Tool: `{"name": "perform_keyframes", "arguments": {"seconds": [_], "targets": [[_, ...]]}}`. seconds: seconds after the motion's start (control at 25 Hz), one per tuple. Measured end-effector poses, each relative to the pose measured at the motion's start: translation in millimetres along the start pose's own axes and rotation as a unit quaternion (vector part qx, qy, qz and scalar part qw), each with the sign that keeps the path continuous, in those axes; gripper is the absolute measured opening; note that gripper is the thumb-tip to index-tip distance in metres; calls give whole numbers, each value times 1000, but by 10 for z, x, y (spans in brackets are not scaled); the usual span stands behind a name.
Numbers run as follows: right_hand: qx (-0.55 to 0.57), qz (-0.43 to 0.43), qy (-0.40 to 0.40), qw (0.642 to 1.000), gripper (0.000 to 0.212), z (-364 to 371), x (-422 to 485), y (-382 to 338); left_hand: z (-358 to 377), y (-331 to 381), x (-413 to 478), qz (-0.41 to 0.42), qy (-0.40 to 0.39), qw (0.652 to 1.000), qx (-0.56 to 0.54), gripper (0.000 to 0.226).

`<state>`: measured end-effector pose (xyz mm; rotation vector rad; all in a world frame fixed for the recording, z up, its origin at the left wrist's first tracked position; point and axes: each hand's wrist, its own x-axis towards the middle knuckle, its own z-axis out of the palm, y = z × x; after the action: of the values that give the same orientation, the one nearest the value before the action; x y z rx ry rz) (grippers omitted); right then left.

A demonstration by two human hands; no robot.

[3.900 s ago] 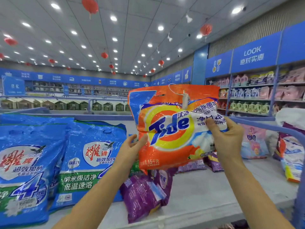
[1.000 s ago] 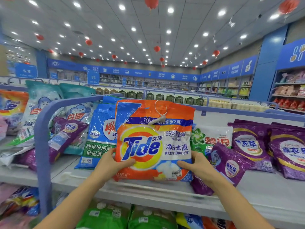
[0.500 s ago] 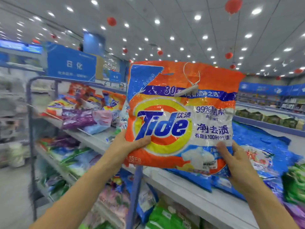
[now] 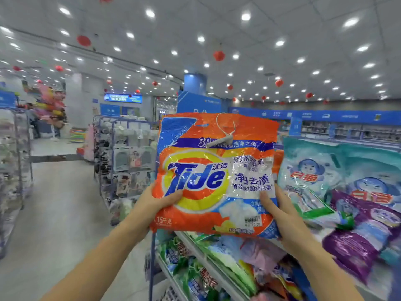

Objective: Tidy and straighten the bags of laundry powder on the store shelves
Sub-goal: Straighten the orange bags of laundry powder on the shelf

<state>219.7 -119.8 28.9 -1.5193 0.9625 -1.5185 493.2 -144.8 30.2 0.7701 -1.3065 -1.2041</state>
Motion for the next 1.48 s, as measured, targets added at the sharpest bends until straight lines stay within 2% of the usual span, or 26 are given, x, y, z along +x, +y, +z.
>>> {"name": "perform_keyframes", "arguments": {"seconds": [0.16, 0.2, 0.32, 0.4, 0.48, 0.6, 0.76, 0.88, 1.08, 1.24, 1.36, 1.4, 1.48], "targets": [[16, -4, -64, 998, 52, 832, 686, 230, -889, -25, 324, 5, 50, 999, 17, 109], [16, 1, -70, 997, 48, 997, 885, 347, -1096, -63, 441, 8, 63, 998, 21, 110], [18, 29, -85, 996, 64, 1391, 1418, 780, -1604, -218, 849, 14, 83, 996, 37, 112], [25, 29, -82, 996, 66, 1597, 1773, 1046, -1902, -360, 1217, 3, 92, 995, 43, 112], [55, 30, -70, 996, 55, 1739, 2172, 1328, -2143, -507, 1636, 0, 97, 994, 55, 113], [74, 36, -45, 996, 50, 1859, 2826, 1651, -2387, -651, 2402, 13, 93, 993, 73, 111], [66, 14, -16, 998, 26, 1911, 3616, 1903, -2561, -797, 3378, 11, 74, 995, 64, 110], [49, 4, 35, 998, 29, 1898, 4074, 2024, -2629, -952, 3999, 8, 62, 997, 43, 109], [-29, -10, 136, 990, 21, 1830, 4585, 2259, -2630, -1186, 4909, 9, -10, 1000, 8, 109], [-107, -17, 195, 975, 49, 1774, 4848, 2439, -2612, -1359, 5500, 9, -107, 994, -13, 105], [-132, -17, 249, 959, 54, 1896, 5008, 2546, -2701, -1402, 5919, 14, -168, 986, -20, 106], [-144, -18, 268, 953, 50, 1941, 5055, 2569, -2728, -1426, 6045, 15, -185, 982, -24, 106], [-158, -18, 299, 941, 27, 2012, 5092, 2565, -2748, -1488, 6233, 20, -205, 978, -36, 107]]}}
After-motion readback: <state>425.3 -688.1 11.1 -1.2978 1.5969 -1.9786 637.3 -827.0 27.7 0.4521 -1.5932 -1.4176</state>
